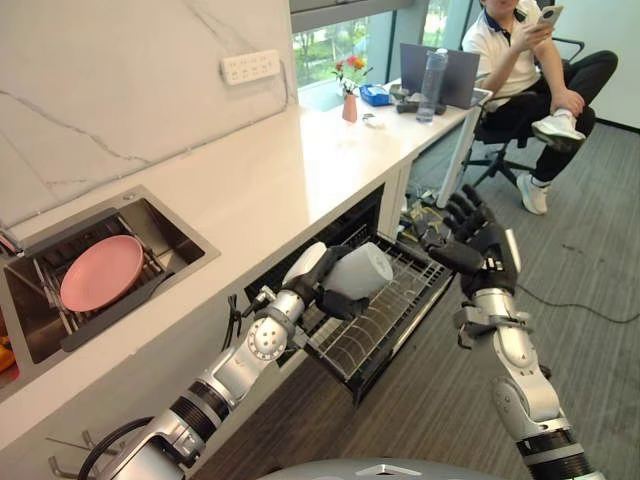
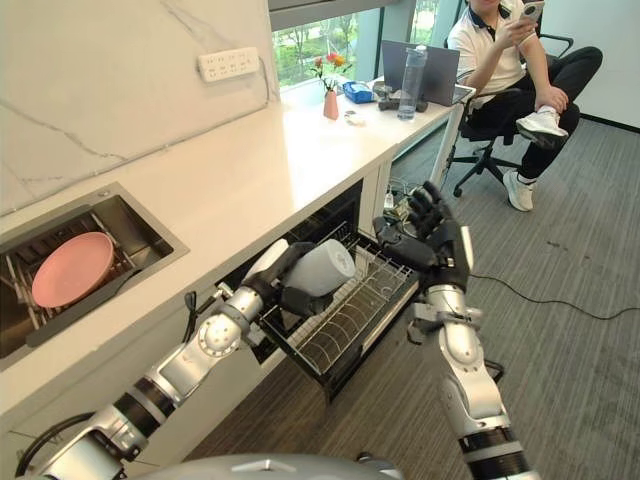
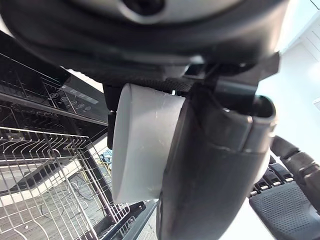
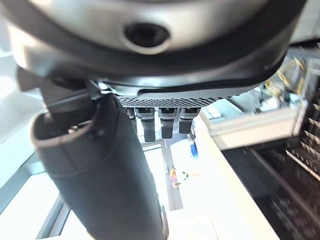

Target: Place the dishes in the dishwasher.

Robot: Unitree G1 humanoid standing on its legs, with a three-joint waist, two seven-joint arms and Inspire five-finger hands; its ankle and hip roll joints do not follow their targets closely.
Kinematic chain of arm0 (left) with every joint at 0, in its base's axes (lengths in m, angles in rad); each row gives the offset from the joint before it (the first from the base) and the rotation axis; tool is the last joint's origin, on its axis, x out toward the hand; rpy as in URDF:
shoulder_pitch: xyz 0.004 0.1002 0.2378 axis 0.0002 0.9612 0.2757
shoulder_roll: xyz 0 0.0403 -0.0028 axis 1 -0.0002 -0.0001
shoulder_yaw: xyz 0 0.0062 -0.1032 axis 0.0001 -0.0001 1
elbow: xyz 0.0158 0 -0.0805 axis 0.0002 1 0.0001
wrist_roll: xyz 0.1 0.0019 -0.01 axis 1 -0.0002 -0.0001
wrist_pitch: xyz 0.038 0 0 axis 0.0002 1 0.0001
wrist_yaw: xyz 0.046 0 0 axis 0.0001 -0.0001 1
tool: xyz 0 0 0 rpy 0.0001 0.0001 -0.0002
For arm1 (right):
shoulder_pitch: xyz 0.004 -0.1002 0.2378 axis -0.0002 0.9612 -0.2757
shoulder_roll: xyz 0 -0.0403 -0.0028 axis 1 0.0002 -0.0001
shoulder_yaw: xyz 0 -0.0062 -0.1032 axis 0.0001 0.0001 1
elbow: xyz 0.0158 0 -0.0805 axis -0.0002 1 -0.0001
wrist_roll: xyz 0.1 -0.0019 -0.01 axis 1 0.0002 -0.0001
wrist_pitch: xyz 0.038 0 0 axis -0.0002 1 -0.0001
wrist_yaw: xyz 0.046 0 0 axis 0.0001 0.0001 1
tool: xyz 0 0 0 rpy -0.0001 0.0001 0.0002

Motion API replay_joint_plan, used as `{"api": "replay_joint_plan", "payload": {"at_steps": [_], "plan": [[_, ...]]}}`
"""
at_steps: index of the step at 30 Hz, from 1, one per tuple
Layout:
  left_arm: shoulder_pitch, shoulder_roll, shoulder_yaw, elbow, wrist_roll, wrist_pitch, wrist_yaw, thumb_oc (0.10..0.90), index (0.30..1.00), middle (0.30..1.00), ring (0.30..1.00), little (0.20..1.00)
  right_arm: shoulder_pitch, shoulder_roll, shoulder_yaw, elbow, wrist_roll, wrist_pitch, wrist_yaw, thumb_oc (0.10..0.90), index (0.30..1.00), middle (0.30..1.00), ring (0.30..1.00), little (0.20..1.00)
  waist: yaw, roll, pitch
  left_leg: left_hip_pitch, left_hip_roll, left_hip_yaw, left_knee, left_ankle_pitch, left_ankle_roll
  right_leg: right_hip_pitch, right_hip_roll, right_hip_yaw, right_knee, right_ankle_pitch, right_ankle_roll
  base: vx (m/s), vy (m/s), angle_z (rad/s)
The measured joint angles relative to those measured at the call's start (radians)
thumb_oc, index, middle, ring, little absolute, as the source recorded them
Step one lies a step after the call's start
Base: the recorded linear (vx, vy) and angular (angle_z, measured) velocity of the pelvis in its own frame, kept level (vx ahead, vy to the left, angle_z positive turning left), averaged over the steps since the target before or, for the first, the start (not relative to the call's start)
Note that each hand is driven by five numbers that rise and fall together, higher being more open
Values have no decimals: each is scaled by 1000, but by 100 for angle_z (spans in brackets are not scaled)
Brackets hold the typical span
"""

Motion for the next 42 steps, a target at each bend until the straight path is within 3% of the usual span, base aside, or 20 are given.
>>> {"api": "replay_joint_plan", "payload": {"at_steps": [3,4,10,14,28,38,42], "plan": [[17,-1,3,0,0,0,-12,400,300,300,300,300,0,-7,81,15,161,20,81,800,900,900,900,900,12,-14,-8,0,3,-1,0,0,0,0,2,-1,0,0,0,0,-7,1],[25,0,6,0,0,2,-32,400,300,300,300,300,0,-33,120,14,213,50,161,800,900,900,900,900,23,-23,-12,0,4,-4,0,0,0,1,1,-3,0,0,0,-1,-14,6],[25,26,12,-2,0,4,-74,400,300,300,300,300,0,-42,134,15,223,96,277,800,900,900,900,900,49,-51,-19,-12,0,-25,0,-1,-3,0,-3,-23,0,-1,0,0,-6,11],[25,40,12,-2,0,5,-94,400,300,300,300,300,0,-55,135,16,218,120,302,800,900,900,900,900,51,-53,-18,-13,-2,-26,0,0,-3,0,-5,-24,0,-1,0,0,0,0],[34,49,15,-1,6,21,-145,400,300,300,300,300,-11,-115,127,103,-105,142,316,800,900,900,900,900,37,-53,-17,-13,-2,-25,0,0,-2,0,-3,-24,0,-1,0,0,0,0],[34,57,15,-1,22,21,-145,400,300,300,300,300,-52,-120,146,125,-106,168,347,800,900,900,900,900,42,-53,-17,-12,-3,-26,0,2,0,2,-2,-25,0,-1,-1,0,0,0],[34,54,16,-1,21,21,-148,400,300,300,300,300,-76,-121,202,144,-102,191,374,800,900,900,900,900,46,-53,-17,-12,-3,-28,0,4,3,4,-2,-28,0,-1,0,-2,-2,1]]}}
